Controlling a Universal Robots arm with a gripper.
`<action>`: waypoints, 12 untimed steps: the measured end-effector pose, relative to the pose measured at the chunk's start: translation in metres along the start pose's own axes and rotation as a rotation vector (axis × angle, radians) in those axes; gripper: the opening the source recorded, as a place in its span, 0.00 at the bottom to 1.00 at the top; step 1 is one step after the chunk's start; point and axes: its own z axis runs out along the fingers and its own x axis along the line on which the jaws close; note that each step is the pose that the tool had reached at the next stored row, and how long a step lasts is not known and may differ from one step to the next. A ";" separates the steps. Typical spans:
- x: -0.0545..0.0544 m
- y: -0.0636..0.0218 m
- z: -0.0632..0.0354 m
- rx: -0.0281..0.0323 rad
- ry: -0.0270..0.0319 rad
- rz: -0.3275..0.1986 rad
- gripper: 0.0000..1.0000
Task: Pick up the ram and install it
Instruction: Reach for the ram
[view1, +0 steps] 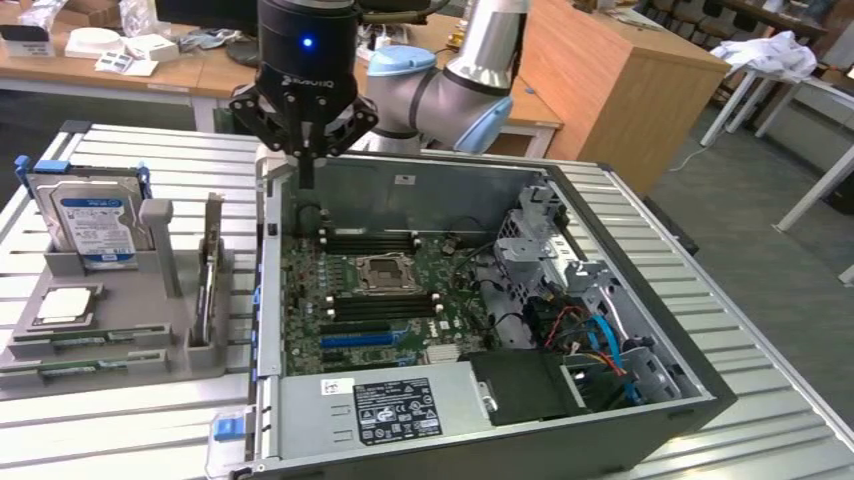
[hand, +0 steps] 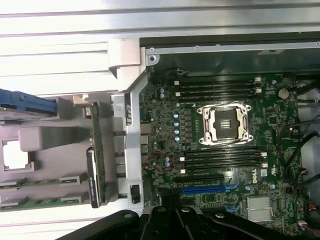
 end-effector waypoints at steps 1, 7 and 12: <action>0.002 -0.0002 -0.0001 0.0001 0.0001 0.000 0.11; 0.015 -0.0011 -0.0004 0.0001 0.0001 0.000 0.11; 0.026 -0.0019 -0.0005 0.0001 0.0001 0.000 0.11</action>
